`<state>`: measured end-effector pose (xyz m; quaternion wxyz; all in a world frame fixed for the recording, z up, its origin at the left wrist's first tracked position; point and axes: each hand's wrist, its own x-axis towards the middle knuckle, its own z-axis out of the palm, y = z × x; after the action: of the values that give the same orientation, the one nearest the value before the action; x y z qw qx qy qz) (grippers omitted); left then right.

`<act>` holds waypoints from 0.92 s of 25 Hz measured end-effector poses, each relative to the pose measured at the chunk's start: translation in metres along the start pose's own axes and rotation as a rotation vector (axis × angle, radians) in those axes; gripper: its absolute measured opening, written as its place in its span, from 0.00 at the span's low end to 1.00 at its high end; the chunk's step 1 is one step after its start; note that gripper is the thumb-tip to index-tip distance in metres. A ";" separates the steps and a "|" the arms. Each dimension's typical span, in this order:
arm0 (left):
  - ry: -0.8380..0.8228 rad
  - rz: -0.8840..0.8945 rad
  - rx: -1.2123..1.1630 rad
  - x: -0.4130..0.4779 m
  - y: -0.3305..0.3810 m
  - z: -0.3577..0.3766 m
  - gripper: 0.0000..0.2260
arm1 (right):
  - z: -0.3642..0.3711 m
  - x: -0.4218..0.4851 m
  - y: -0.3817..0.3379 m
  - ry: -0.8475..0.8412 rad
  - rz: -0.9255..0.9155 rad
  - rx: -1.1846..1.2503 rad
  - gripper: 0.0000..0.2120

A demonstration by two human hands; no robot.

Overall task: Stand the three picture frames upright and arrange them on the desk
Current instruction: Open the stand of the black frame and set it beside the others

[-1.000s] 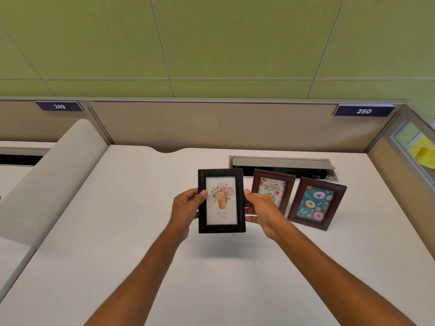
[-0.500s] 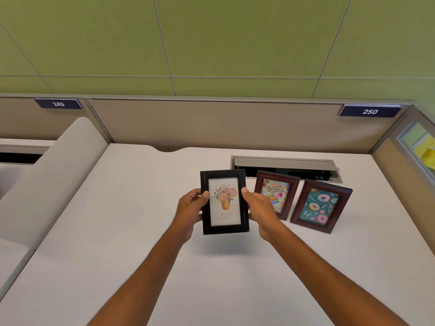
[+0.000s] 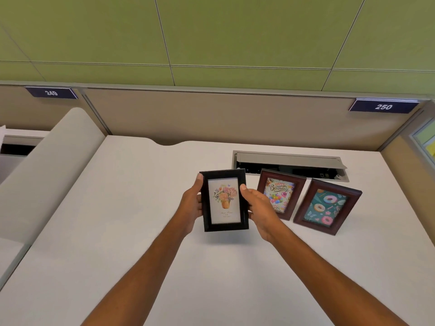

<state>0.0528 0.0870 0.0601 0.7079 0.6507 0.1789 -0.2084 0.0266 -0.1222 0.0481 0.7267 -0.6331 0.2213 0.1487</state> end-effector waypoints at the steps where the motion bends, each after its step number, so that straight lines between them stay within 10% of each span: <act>1: 0.008 -0.010 -0.007 0.003 0.002 0.002 0.30 | -0.001 0.002 0.001 -0.009 -0.008 -0.002 0.22; 23: 0.082 0.107 -0.006 0.101 0.006 0.036 0.24 | -0.009 0.001 0.073 0.125 0.122 -0.294 0.29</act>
<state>0.1409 0.0454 0.0157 0.7121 0.6651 0.1733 -0.1431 -0.0101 -0.1199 -0.0154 0.6005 -0.7262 0.2799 0.1836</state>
